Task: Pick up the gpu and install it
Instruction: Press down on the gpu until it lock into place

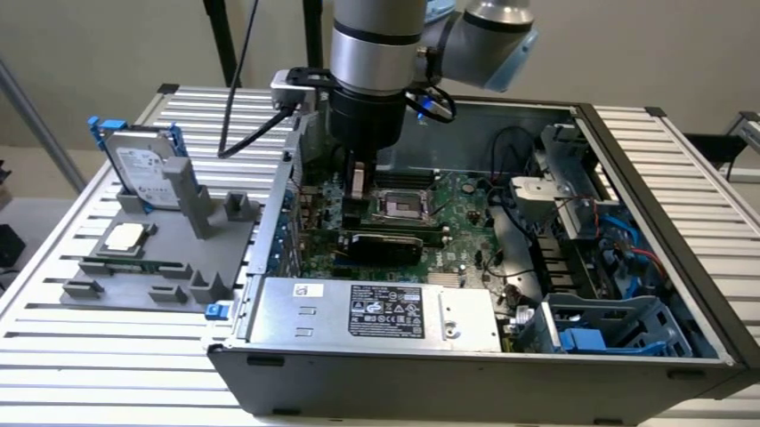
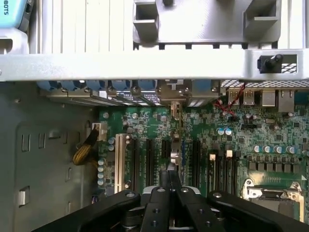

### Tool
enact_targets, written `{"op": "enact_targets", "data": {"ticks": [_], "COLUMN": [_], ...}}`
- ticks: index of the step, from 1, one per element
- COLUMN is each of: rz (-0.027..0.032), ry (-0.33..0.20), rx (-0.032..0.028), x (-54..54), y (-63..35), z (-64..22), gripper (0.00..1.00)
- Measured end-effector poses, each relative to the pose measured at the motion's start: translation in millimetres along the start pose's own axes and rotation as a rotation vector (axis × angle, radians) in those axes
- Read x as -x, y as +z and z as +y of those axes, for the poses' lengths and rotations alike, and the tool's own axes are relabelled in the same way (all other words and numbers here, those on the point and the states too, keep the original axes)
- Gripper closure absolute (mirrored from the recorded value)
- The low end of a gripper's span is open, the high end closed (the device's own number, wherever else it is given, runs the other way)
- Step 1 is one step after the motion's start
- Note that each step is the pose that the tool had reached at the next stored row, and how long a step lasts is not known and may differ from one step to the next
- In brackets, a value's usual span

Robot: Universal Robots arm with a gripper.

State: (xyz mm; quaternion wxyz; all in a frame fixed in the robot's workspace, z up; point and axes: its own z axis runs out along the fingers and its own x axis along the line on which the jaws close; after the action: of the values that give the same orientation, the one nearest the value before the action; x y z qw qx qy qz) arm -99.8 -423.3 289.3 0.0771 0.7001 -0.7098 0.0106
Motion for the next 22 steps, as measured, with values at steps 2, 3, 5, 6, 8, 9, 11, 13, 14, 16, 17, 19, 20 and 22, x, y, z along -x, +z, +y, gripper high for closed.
{"op": "enact_targets", "data": {"ticks": [2, 3, 5, 6, 8, 9, 11, 13, 14, 16, 17, 19, 20, 22], "rz": [0.0019, 0.0024, 0.0027, 0.0031, 0.0035, 0.0039, 0.0041, 0.0046, 0.0048, 0.0051, 0.0048, 0.0042, 0.0034, 0.0019], "ry": [-0.003, -0.004, -0.008, -0.009, -0.012, -0.014, -0.016, -0.019, -0.02, -0.021, -0.021, -0.017, -0.013, -0.006], "rx": [0.0216, 0.0339, 0.0605, 0.0734, 0.0984, 0.1096, 0.1306, 0.151, 0.1624, 0.1771, 0.1829, 0.1909, 0.1949, 0.2062], "x": [0.0, 0.0, 0.0, 0.0, 0.0, -0.1, 0.0, -0.2, -0.3, -0.7, -0.7, -0.8, -0.8, -0.7], "y": [0.3, 0.4, 0.6, 0.8, 1.0, 1.0, 1.2, 1.2, 1.2, 1.2, 1.3, 1.4, 1.5, 1.7], "z": [2.1, 3.3, 5.7, 6.8, 8.9, 9.9, 11.4, 11.9, 11.9, 12.0, 11.9, 12.1, 12.2, 12.4], "gripper": [0.89, 0.89, 0.89, 0.89, 0.89, 0.89, 0.89, 0.89, 0.89, 0.89, 0.89, 0.89, 0.89, 0.89]}}
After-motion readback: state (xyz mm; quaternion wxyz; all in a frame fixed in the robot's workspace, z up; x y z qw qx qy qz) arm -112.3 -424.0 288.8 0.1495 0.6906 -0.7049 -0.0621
